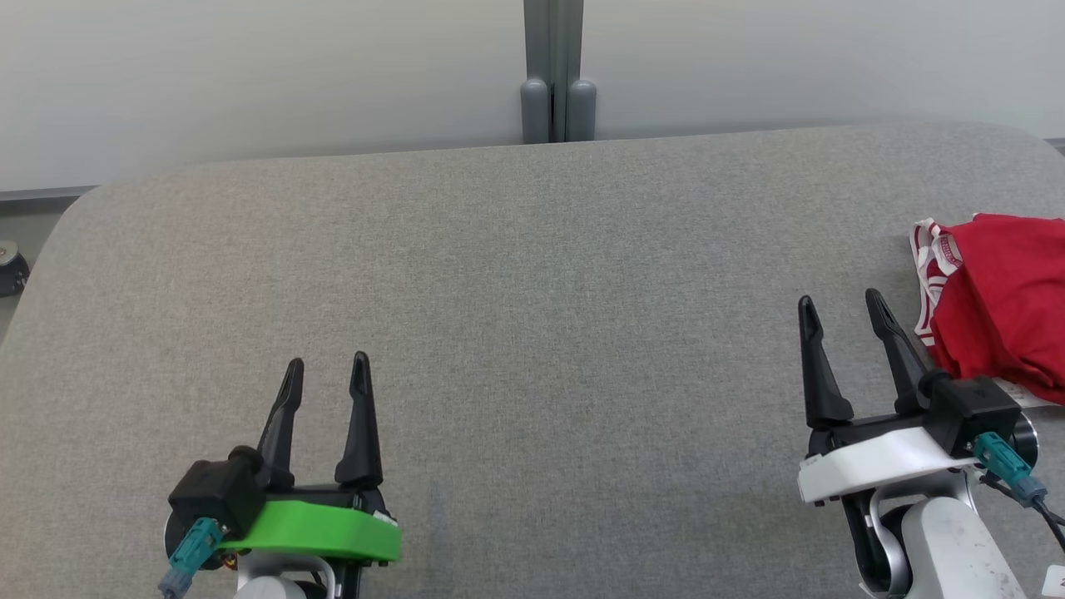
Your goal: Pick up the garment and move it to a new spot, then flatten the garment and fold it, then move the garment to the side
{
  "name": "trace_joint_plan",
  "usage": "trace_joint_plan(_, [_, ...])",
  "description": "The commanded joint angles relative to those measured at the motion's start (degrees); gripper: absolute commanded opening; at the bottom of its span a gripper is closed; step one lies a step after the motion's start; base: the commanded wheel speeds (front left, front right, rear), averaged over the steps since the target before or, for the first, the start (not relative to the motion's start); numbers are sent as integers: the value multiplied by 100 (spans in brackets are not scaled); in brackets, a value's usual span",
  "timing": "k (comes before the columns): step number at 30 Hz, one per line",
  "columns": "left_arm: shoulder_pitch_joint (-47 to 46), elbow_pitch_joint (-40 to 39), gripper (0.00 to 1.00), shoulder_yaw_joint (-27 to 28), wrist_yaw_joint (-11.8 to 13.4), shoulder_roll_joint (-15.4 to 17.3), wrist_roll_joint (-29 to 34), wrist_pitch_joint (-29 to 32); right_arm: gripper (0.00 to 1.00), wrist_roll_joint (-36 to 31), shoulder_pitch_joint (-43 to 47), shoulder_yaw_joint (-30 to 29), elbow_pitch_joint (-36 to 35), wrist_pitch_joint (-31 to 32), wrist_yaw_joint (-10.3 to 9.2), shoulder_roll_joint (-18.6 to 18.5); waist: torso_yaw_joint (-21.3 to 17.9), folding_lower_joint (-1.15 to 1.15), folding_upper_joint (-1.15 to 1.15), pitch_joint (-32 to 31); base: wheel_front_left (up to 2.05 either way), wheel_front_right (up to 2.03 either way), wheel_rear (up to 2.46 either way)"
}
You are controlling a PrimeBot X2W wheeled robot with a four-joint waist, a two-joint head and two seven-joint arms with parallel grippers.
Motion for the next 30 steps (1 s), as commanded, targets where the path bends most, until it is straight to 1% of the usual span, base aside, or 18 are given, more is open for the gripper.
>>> trace_joint_plan(1, [41,4,100,25,-38,24,24,4,100,44,-10,9,22,-12,-5,-2,1,0,0,2,0,0,0])
trace_joint_plan(4, [49,37,100,17,-69,24,-36,4,100,45,-6,24,29,-12,-5,-2,0,0,0,3,0,0,0])
trace_joint_plan(5, [0,35,0,-1,-56,1,-37,0,0,26,0,25,19,0,0,2,0,0,0,3,0,0,0])
trace_joint_plan(9, [35,196,0,-23,-58,-6,-96,6,0,67,84,22,175,16,0,25,-1,0,0,3,0,0,0])
trace_joint_plan(14, [18,219,0,83,-97,30,-725,151,0,790,67,-45,223,208,0,23,-12,0,0,-8,0,0,0])
trace_joint_plan(30, [-81,362,0,332,-212,106,-2120,501,0,2415,58,-177,301,616,-1,17,-37,0,0,-37,0,0,0])
